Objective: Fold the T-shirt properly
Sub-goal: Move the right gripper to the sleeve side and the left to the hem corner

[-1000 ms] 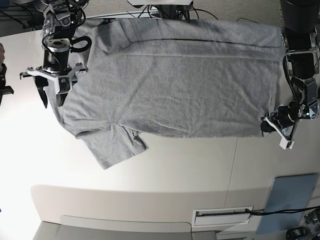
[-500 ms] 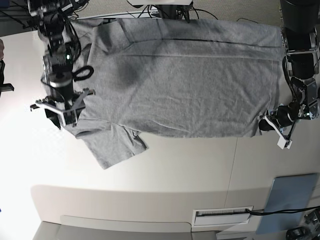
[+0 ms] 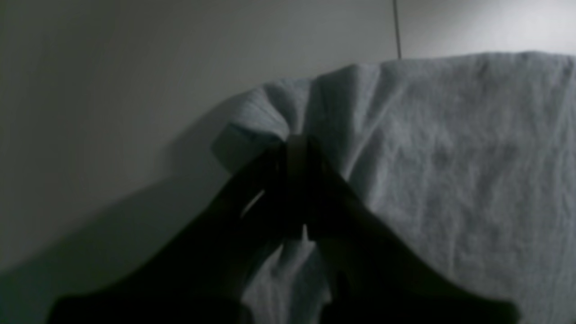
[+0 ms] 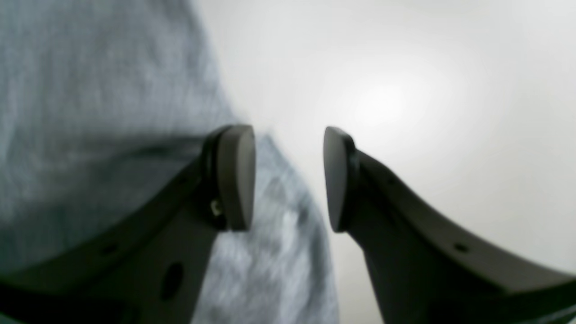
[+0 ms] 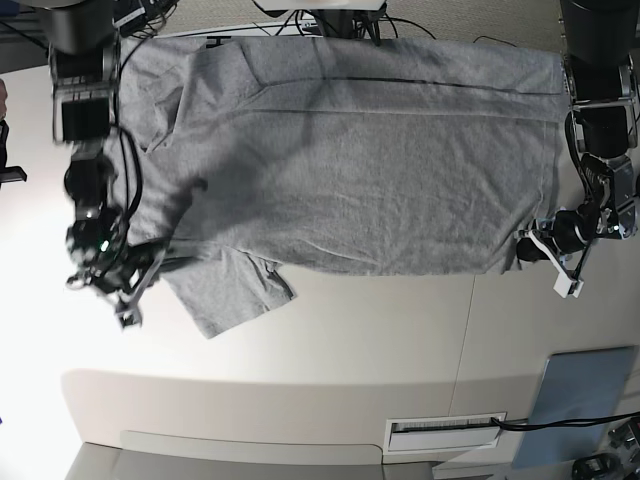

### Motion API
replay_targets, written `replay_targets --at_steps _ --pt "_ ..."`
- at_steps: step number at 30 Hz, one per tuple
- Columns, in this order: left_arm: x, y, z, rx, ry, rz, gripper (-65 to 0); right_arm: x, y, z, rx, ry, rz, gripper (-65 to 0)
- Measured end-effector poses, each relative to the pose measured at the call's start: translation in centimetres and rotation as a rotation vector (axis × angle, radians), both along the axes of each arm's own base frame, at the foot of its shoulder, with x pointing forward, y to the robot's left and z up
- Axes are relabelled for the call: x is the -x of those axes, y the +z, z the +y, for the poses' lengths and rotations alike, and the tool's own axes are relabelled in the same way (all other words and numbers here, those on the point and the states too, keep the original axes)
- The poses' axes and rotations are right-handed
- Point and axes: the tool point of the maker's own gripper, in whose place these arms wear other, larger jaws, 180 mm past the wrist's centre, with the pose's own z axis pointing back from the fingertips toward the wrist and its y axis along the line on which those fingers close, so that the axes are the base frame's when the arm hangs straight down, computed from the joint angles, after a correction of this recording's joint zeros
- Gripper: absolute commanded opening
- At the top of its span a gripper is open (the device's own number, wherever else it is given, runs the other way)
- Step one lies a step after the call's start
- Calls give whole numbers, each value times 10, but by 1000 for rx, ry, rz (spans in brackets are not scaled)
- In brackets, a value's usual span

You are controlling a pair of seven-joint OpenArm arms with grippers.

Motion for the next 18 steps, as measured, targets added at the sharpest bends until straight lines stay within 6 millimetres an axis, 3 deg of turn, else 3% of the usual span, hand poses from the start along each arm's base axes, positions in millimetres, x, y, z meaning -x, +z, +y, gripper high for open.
replay_targets --at_steps 3,9,18 --pt "0 0 0 0 0 -1 -650 -9 -7 -10 -22 -25 48 -400" --pt "-1 0 -1 2 0 -3 -650 -2 -41 -10 -79 2 212 -400" --pt "-1 0 -1 1 -1 -3 -650 1 -51 -7 -109 20 251 -402"
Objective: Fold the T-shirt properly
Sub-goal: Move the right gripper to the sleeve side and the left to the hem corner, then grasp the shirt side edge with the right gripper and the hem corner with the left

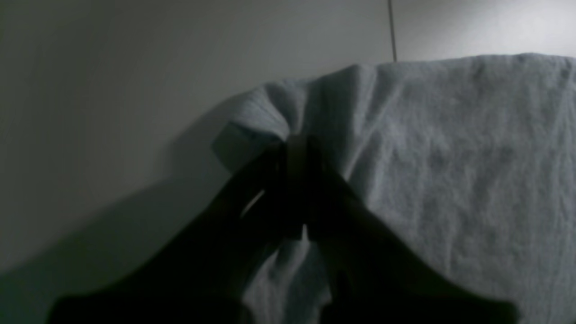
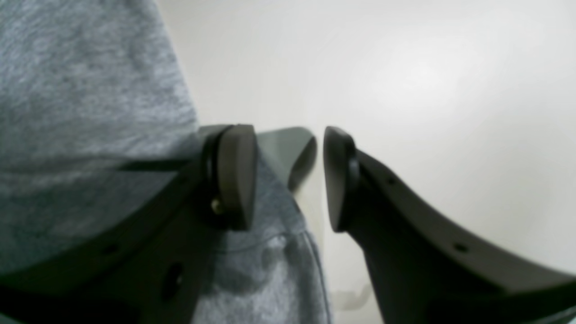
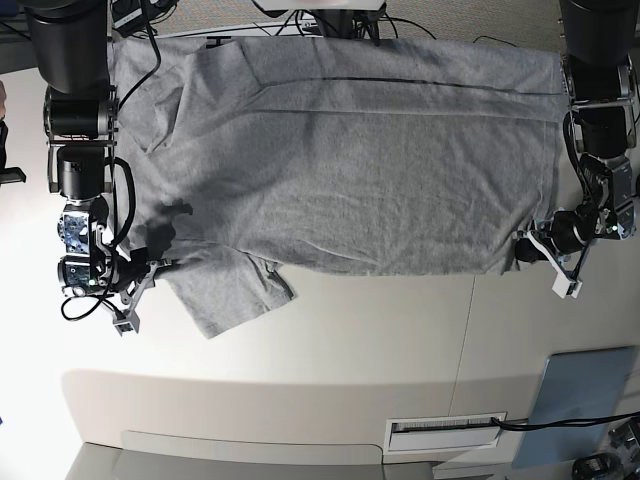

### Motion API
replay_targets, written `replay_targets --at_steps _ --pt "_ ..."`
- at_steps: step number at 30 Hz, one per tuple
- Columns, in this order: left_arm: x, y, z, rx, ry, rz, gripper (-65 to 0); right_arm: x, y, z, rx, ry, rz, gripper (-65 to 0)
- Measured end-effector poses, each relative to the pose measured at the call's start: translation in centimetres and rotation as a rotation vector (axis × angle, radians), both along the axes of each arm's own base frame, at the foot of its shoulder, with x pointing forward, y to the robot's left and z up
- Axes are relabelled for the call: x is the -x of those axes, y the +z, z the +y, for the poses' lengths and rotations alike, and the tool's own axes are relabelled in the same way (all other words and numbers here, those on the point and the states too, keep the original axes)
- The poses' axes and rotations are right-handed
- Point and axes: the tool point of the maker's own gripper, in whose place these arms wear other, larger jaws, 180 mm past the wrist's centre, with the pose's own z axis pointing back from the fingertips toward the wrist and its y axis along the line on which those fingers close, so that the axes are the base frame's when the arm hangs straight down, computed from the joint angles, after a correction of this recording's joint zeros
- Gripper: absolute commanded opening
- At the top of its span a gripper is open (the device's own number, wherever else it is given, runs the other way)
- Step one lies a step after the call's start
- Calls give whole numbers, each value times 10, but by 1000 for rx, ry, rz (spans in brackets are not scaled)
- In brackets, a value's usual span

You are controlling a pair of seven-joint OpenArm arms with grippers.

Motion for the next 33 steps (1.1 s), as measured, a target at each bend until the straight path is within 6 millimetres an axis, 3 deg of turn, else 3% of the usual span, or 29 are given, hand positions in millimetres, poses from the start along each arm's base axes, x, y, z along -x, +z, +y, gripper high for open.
replay_targets --at_steps 8,21,28,30,33 --pt "0 0 0 0 0 0 -650 9 -3 8 -30 48 61 -423" --pt "0 -1 2 -4 15 4 -650 -1 6 23 -157 34 3 -423" --pt "0 -1 2 -4 17 4 -650 9 2 25 -156 55 60 -424" --pt "0 -1 2 -4 17 4 -650 14 1 26 -158 74 82 -470" --pt "0 -1 2 -2 18 4 -650 18 -2 24 -157 79 92 -609"
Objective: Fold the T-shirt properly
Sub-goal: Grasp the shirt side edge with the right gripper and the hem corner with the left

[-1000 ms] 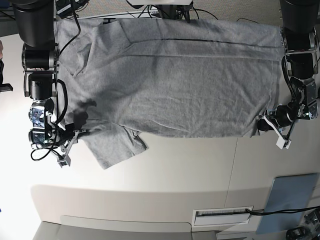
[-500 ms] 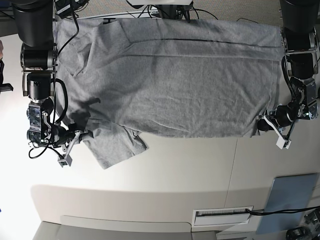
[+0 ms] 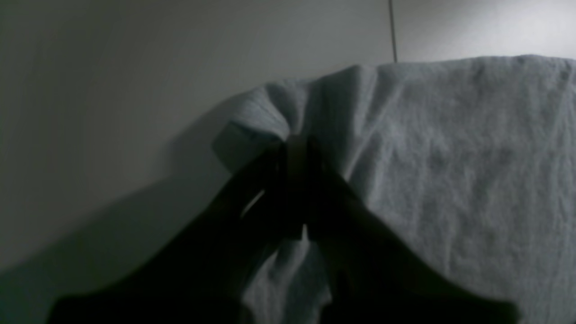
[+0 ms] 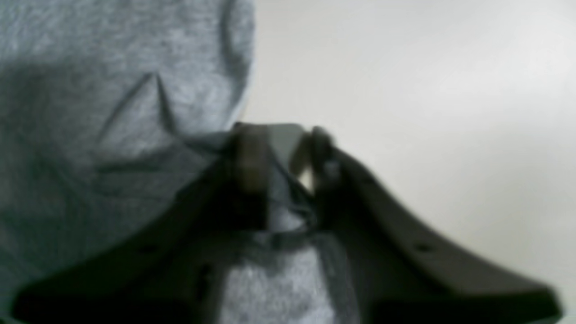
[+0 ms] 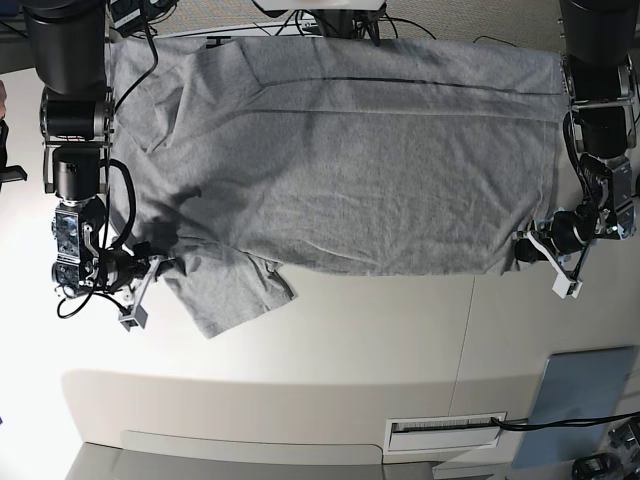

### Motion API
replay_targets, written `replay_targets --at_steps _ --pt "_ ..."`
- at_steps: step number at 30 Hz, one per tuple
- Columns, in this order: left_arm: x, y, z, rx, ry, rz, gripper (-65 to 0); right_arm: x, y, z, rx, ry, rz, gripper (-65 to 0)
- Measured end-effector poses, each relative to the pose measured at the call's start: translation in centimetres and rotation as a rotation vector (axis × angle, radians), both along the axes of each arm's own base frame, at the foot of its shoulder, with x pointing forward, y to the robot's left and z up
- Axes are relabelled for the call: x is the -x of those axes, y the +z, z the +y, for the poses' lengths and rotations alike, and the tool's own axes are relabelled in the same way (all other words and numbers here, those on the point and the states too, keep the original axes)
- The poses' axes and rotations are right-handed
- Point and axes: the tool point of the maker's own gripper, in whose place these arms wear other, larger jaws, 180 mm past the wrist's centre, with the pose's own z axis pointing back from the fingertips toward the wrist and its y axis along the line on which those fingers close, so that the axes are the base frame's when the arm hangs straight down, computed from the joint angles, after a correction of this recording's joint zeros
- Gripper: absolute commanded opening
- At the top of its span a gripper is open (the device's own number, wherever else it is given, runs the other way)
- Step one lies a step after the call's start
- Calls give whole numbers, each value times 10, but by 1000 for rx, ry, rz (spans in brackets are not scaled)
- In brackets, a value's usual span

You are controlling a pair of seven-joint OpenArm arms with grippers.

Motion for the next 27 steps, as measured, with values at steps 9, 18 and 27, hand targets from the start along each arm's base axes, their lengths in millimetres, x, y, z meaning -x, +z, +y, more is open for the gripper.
replay_targets --at_steps 9,18,27 --pt "-3 2 1 0 7 -24 -650 -12 8 2 -4 -13 -95 -650" --pt "-4 29 13 -6 -12 -19 -650 -3 75 -6 179 38 -322 -650" --pt "23 35 3 31 -80 -32 -650 54 73 -22 315 62 -338 -650"
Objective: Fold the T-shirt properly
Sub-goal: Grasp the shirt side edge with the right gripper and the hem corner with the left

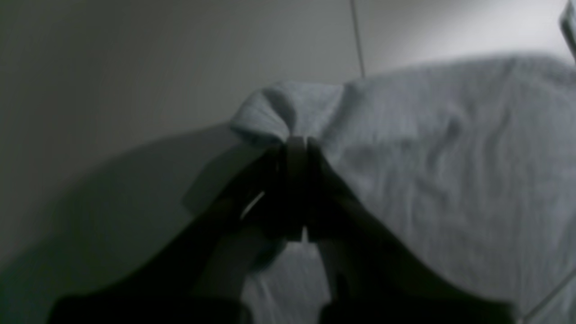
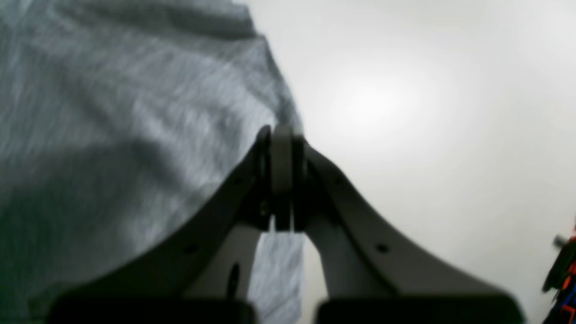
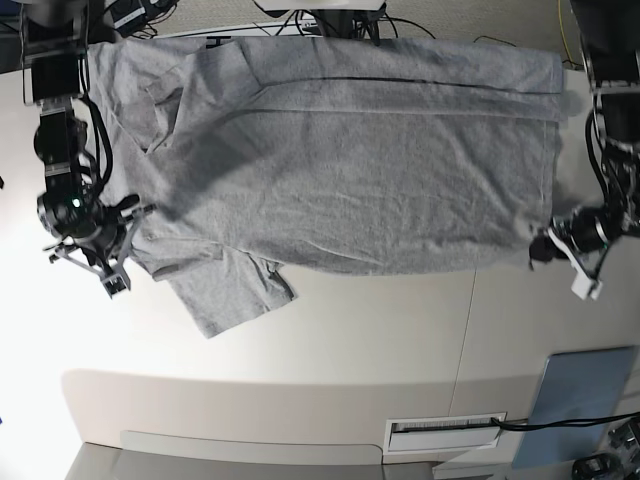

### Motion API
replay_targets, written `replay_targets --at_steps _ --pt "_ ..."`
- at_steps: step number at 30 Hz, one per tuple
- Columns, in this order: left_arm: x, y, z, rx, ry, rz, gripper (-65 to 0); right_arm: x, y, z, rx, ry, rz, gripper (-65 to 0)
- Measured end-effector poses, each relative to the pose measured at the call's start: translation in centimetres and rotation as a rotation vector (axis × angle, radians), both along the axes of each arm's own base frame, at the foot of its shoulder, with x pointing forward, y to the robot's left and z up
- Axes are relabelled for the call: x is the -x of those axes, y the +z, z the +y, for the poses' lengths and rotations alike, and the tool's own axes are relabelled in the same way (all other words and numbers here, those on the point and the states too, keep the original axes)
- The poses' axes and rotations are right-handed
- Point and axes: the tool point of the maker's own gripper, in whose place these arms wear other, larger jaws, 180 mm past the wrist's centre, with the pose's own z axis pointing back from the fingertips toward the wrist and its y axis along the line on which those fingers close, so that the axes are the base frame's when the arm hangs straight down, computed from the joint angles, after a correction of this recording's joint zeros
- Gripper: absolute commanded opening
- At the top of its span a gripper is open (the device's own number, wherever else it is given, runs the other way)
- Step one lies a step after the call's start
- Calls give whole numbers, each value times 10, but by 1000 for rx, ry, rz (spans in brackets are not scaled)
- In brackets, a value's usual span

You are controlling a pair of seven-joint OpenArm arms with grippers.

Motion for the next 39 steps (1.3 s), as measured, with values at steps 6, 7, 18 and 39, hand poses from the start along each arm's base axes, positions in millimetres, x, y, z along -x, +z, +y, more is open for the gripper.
replay_targets --at_steps 6,7,18,39 --pt "10 -8 1 -59 11 -9 -650 2 21 -31 -13 -89 -87 -638" --pt "8 -5 1 -59 12 -21 -650 -3 28 -33 -12 -90 -111 -580" --pt "8 -5 0 -61 2 -21 -650 -57 -20 -10 -58 40 -26 -328" --pt "10 -7 3 -83 -3 -14 -650 -80 -58 28 -8 91 42 -328"
